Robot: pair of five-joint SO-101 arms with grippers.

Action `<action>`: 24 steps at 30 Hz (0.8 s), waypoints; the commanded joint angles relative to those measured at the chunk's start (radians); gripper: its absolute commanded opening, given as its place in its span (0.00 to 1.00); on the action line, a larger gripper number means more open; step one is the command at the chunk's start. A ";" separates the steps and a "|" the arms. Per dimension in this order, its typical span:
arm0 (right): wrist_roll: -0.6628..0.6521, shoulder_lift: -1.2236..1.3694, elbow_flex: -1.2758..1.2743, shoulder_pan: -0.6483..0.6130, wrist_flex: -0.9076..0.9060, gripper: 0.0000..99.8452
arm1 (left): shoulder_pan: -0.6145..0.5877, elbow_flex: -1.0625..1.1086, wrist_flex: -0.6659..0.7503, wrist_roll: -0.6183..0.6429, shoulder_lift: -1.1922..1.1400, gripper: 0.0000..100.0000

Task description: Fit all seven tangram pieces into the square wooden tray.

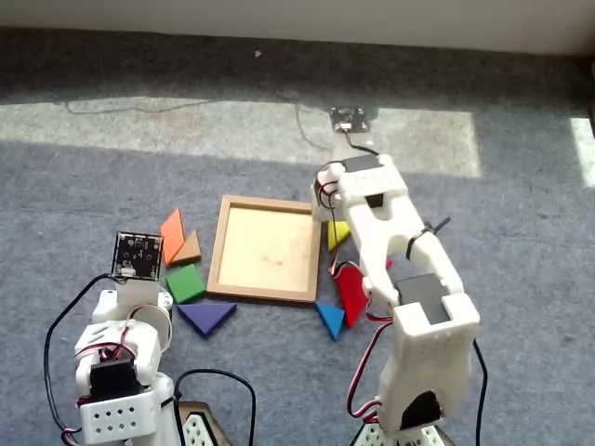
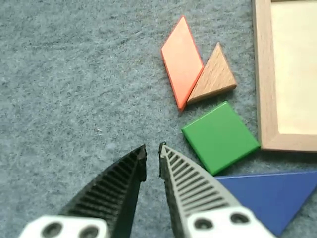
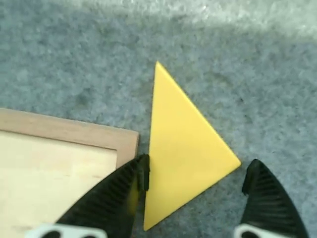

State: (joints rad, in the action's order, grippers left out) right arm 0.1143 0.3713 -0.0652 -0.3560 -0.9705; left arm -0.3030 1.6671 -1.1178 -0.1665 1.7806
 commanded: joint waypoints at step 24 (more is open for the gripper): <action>-0.101 0.298 0.507 0.002 -0.260 0.18 | -0.013 -0.004 0.018 0.003 0.035 0.08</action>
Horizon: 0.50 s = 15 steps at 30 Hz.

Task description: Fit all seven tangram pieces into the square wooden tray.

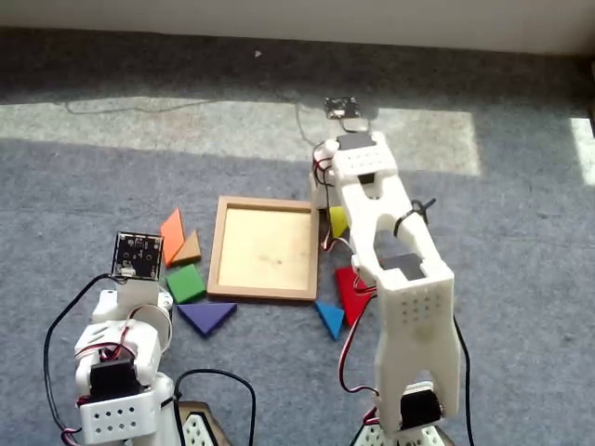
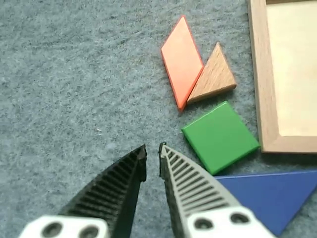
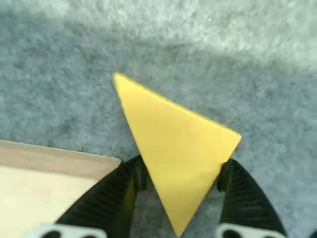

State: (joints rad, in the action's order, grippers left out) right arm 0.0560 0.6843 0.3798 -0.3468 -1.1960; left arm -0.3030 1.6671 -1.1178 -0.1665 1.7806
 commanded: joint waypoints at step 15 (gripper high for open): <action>-0.158 -0.329 -0.213 0.021 0.015 0.17 | -0.013 -0.004 0.018 0.003 0.035 0.08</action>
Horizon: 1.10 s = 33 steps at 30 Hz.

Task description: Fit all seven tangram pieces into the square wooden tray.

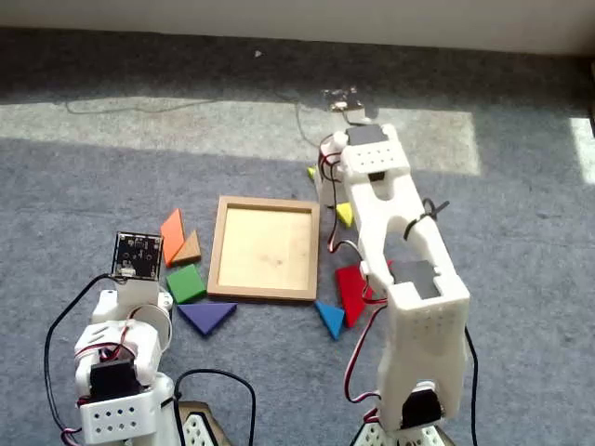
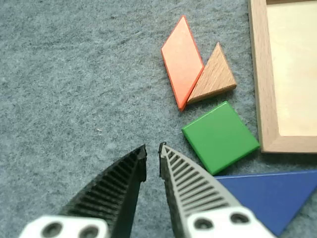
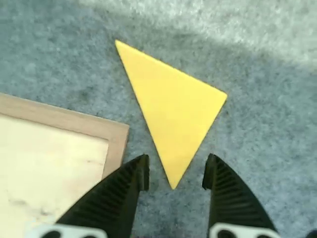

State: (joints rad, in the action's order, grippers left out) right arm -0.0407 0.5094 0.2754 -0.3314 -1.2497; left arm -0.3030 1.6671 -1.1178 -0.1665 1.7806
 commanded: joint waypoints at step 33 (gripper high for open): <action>-0.150 0.427 0.862 -0.016 -0.291 0.39 | -0.013 -0.004 0.018 0.003 0.035 0.08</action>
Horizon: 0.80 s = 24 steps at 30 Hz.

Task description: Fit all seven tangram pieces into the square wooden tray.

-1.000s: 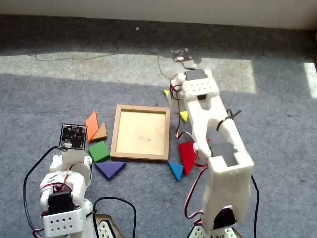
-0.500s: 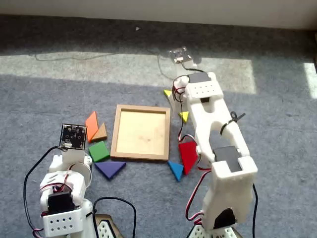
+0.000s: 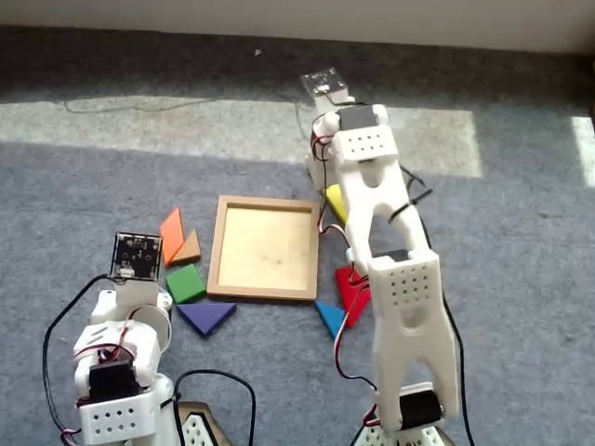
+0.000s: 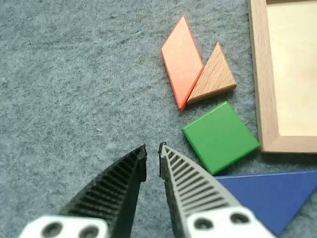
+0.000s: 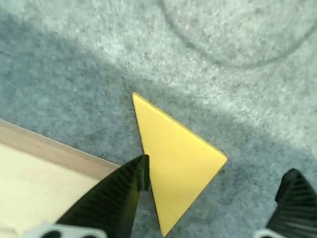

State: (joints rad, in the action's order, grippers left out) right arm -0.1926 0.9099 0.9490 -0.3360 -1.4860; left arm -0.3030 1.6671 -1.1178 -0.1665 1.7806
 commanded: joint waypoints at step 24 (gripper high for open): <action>-0.181 0.311 0.398 0.007 -0.211 0.38 | -0.015 -0.004 0.014 0.003 0.035 0.08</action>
State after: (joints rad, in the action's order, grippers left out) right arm -0.3460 1.2259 1.3326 -0.3437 -1.6625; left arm -0.3030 1.6671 -1.1178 -0.1665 1.7806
